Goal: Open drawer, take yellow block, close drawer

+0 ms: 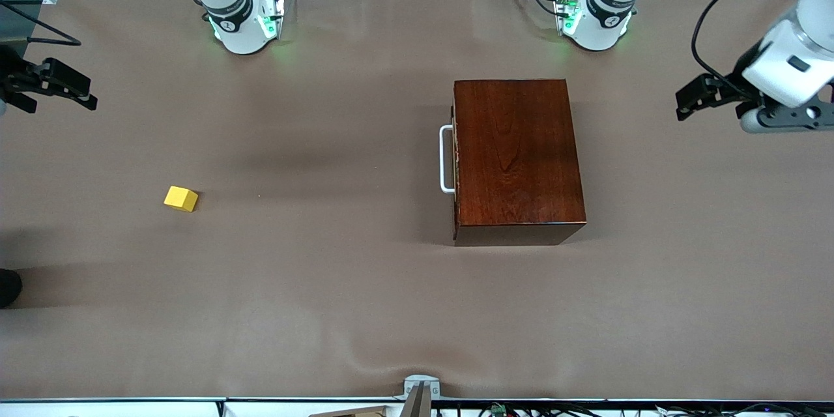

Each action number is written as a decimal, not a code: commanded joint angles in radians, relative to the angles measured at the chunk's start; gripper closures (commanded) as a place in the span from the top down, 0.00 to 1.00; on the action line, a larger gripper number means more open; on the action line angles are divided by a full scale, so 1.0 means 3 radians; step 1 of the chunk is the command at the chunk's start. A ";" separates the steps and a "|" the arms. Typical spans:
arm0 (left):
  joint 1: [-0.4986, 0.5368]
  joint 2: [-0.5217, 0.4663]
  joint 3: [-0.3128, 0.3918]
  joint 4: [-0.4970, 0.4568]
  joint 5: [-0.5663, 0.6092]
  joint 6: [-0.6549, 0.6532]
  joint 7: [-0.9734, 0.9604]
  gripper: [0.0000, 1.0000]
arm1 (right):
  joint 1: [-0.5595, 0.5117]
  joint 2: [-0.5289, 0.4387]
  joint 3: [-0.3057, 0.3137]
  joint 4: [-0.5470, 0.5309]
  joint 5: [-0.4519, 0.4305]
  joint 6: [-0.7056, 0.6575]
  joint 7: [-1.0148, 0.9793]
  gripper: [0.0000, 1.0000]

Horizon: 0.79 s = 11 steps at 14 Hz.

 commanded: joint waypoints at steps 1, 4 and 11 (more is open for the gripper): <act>0.0076 -0.0236 -0.0044 -0.0245 0.0059 0.0108 0.0179 1.00 | -0.0014 -0.0063 0.0006 -0.0062 -0.0023 0.0026 0.0014 1.00; 0.0091 -0.0221 -0.0034 -0.0158 0.0053 0.0098 0.0189 1.00 | -0.0034 -0.0063 0.0006 -0.0062 -0.0018 0.0026 0.0014 1.00; 0.0101 -0.0118 -0.0034 0.0042 0.0033 -0.0045 0.0189 1.00 | -0.0034 -0.0058 0.0006 -0.0062 -0.0018 0.0026 0.0019 1.00</act>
